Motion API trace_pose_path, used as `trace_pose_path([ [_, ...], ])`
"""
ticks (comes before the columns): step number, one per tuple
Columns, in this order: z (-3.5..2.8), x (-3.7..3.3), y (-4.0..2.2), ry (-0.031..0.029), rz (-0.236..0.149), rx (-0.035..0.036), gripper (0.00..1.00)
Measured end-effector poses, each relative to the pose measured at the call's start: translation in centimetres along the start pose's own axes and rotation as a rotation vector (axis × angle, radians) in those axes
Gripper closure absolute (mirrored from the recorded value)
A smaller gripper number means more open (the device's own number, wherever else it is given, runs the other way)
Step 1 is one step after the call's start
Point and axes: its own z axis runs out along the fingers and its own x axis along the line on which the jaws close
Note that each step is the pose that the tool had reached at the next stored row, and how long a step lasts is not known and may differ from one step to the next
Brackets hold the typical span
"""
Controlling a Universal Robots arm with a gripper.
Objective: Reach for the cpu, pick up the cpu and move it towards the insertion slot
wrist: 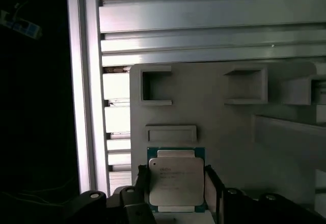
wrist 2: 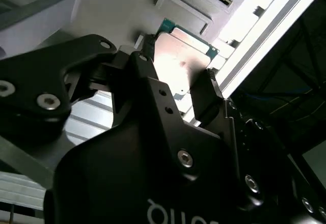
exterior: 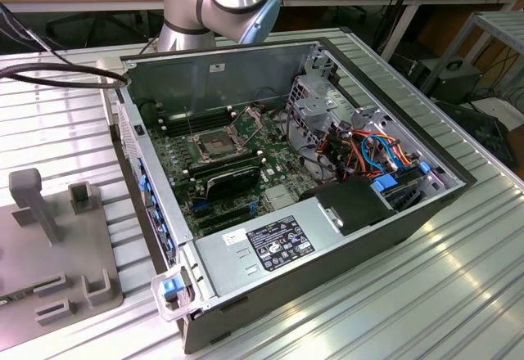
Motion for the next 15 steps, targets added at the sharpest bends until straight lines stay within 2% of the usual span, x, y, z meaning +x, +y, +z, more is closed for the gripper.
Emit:
trace_pose_path([
  [1,-0.54,-0.01,-0.01,-0.0015,0.0,-0.0001,0.47],
  [11,-3.62,-0.01,-0.04,-0.0097,0.0,-0.0006,0.47],
  [14,-5.51,-0.01,-0.06,-0.0135,0.0,-0.0007,0.47],
  [15,-5.97,-0.01,-0.06,-0.0143,0.0,-0.0007,0.47],
])
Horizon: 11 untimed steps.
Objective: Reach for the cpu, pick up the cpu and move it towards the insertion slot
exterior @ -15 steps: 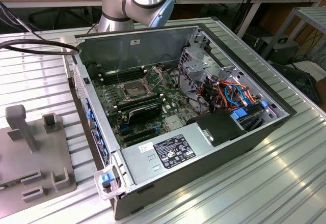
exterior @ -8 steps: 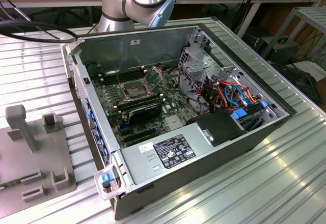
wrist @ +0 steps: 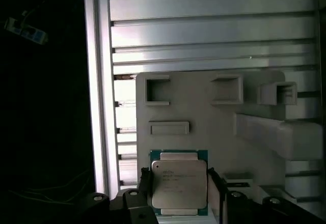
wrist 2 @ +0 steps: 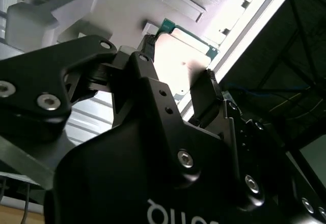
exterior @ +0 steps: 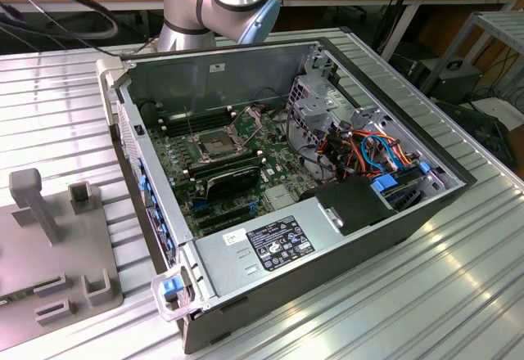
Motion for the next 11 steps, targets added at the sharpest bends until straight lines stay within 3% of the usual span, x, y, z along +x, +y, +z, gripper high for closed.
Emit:
trace_pose_path([
  [1,-0.3,-0.01,0.0,-0.0006,0.0,0.0,0.47],
  [3,-1.52,-0.02,-0.02,-0.0026,0.0,-0.0001,0.47],
  [6,-2.52,-0.04,-0.03,-0.0046,0.0,-0.0002,0.47],
  [8,-3.81,-0.08,-0.04,-0.0066,0.0,-0.0003,0.47],
  [11,-4.43,-0.09,-0.04,-0.0079,0.0,-0.0004,0.47],
])
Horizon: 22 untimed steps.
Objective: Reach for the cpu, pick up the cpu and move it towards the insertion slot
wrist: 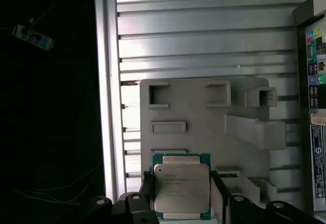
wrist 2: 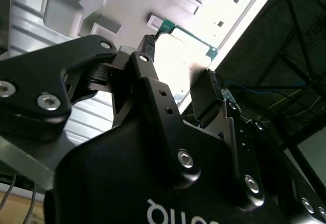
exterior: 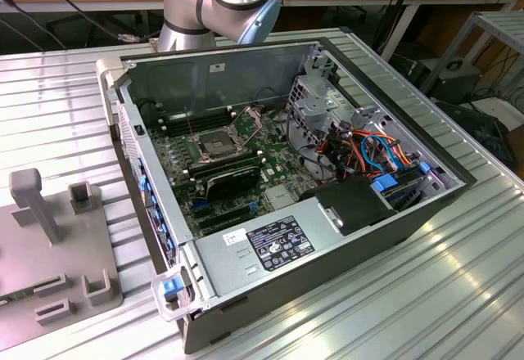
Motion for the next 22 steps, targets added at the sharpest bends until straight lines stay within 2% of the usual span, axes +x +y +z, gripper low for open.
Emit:
trace_pose_path([
  [2,-0.39,-0.02,-0.01,-0.001,0.0,0.0,0.47],
  [6,-0.59,-0.48,0.02,-0.0014,0.0,-0.0001,0.47],
  [13,-0.6,-2.36,0.11,-0.0013,0.0,0.0,0.47],
  [16,-0.58,-3.34,0.15,-0.0014,0.0,-0.0001,0.47],
  [17,-0.58,-3.9,0.19,-0.0012,0.0,0.0,0.47],
  [18,-0.55,-4.76,0.23,-0.0014,0.0,-0.0001,0.47],
  [22,-0.61,-6.84,0.32,-0.0013,0.0,0.0,0.47],
])
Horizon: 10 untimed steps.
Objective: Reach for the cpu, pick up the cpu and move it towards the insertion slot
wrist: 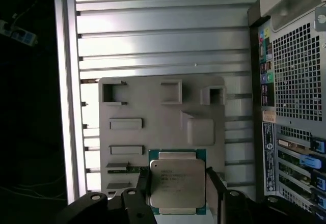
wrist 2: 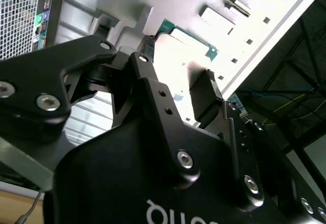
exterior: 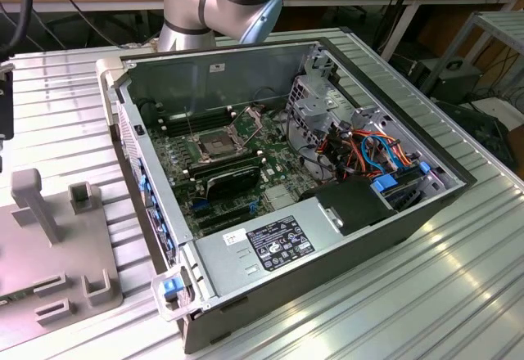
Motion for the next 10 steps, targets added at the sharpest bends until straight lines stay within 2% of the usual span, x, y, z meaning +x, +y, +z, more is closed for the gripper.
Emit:
trace_pose_path([
  [5,-0.63,-0.82,0.04,0.0,0.0,0.0,0.47],
  [10,-0.89,-2.5,0.11,-0.0001,0.0,-0.0001,0.47],
])
